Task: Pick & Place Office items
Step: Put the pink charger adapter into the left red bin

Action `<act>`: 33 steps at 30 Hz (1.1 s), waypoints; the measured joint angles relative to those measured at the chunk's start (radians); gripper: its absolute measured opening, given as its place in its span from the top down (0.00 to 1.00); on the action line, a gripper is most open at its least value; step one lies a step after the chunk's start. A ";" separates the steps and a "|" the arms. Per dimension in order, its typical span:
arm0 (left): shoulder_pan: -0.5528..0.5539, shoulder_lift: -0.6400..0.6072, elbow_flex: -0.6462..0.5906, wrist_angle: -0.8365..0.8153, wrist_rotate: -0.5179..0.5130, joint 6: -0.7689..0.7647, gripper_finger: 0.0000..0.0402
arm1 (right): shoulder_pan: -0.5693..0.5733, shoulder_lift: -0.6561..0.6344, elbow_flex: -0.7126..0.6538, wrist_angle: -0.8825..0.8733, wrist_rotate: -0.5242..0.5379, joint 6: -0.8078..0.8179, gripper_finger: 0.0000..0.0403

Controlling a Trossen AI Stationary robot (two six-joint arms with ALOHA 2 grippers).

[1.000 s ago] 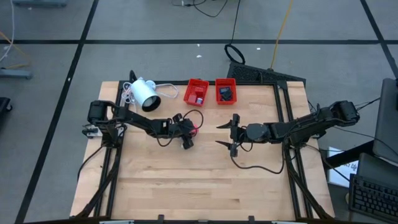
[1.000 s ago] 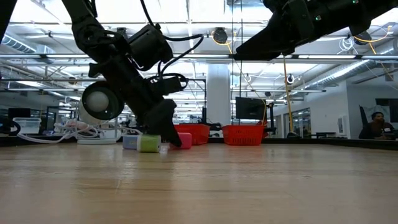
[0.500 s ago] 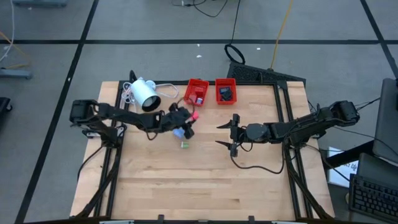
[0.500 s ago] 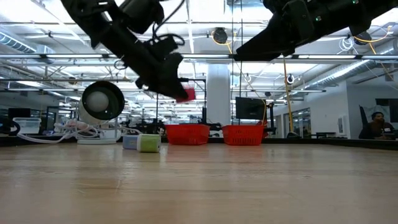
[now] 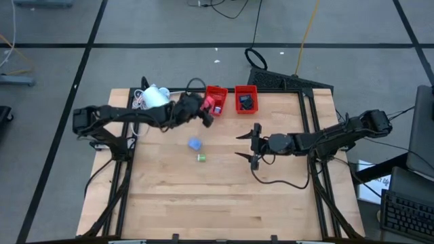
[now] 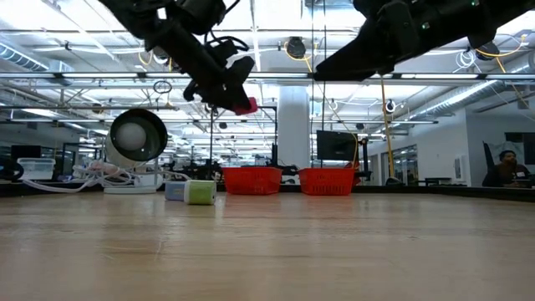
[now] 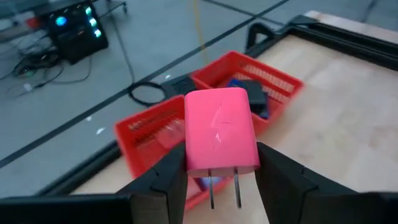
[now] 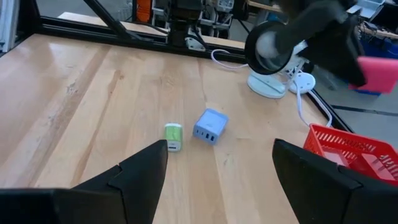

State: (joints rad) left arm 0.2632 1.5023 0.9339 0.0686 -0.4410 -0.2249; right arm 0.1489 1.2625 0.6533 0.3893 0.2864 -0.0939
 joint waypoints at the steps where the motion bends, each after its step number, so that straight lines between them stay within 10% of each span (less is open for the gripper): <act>1: 0.017 0.005 0.026 -0.026 0.000 -0.004 0.62 | -0.004 0.000 0.000 0.000 0.000 0.000 0.31; 33: 0.276 0.385 0.150 0.067 0.099 -0.259 0.62 | -0.019 0.000 0.000 -0.006 -0.001 0.000 0.31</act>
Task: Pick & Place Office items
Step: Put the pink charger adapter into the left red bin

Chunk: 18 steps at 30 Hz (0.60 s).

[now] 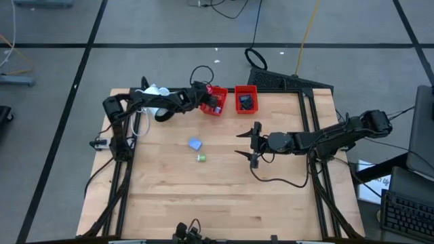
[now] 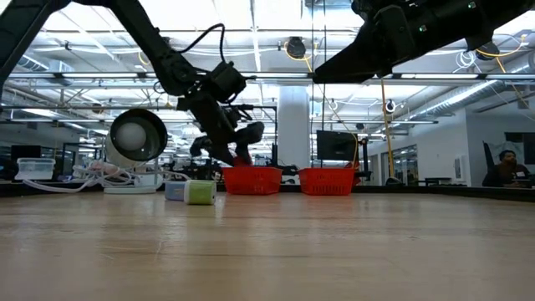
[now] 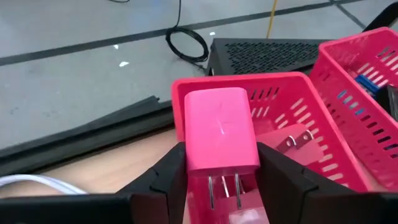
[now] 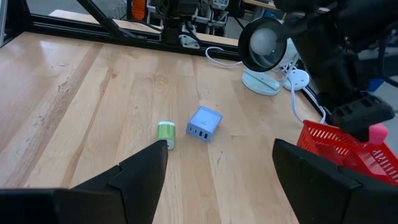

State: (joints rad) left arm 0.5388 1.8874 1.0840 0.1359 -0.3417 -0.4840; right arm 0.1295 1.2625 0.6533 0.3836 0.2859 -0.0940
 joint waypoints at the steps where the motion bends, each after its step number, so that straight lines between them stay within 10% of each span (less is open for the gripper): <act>1: 0.000 0.009 0.000 0.008 0.002 -0.006 0.62 | 0.000 0.000 0.000 0.000 0.000 0.000 0.31; 18: -0.029 0.025 0.000 0.001 0.027 -0.011 0.58 | 0.000 0.000 0.000 0.000 0.000 0.000 0.31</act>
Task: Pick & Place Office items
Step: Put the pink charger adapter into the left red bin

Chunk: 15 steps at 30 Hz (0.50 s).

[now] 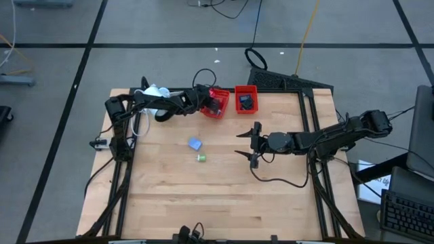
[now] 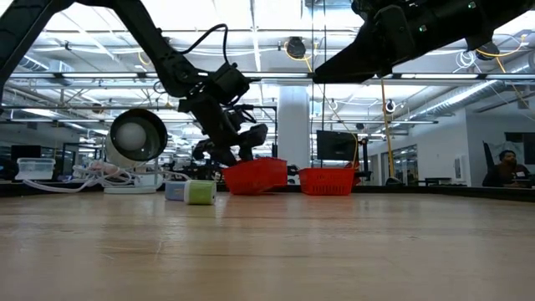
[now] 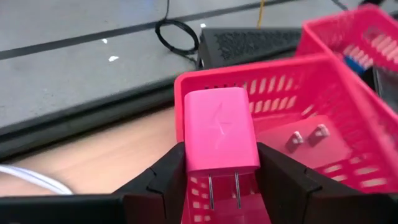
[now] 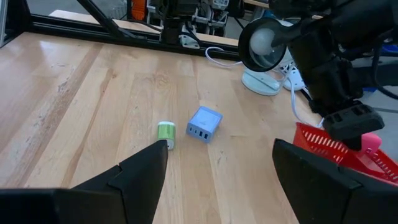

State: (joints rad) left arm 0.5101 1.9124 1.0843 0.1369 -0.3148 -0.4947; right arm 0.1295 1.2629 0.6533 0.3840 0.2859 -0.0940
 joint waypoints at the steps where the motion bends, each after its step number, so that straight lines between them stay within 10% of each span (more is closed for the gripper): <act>1: -0.003 0.001 0.000 -0.002 0.002 0.004 0.58 | 0.000 0.000 0.000 0.000 0.000 0.000 0.31; 15: -0.029 0.002 0.000 0.000 0.003 0.022 0.57 | 0.000 0.000 0.000 0.000 0.000 0.000 0.31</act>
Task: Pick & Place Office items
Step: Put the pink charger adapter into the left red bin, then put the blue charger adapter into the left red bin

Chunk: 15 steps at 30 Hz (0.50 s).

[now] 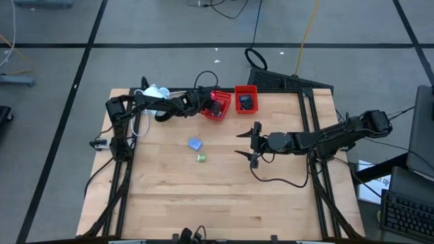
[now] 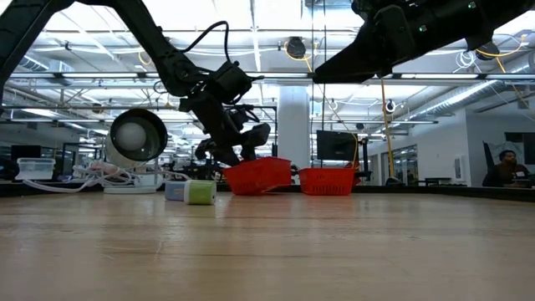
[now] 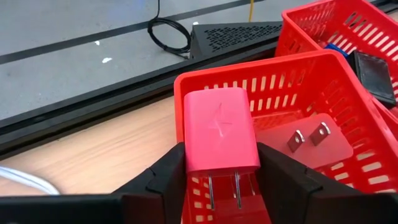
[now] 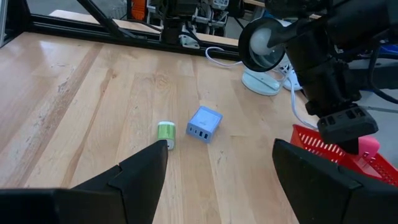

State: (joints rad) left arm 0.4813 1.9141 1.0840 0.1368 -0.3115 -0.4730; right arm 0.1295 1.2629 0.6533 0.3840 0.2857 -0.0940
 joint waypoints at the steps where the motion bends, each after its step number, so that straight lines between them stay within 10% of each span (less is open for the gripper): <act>1: 0.000 0.000 0.000 0.000 0.000 0.004 0.58 | 0.000 0.000 0.000 0.000 0.000 0.000 0.31; 15: 0.000 0.000 0.000 0.004 0.034 0.060 0.45 | 0.000 0.000 0.000 0.000 0.000 0.000 0.31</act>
State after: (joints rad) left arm 0.4816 1.9137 1.0840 0.1409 -0.2774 -0.4129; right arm 0.1298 1.2629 0.6533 0.3839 0.2859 -0.0940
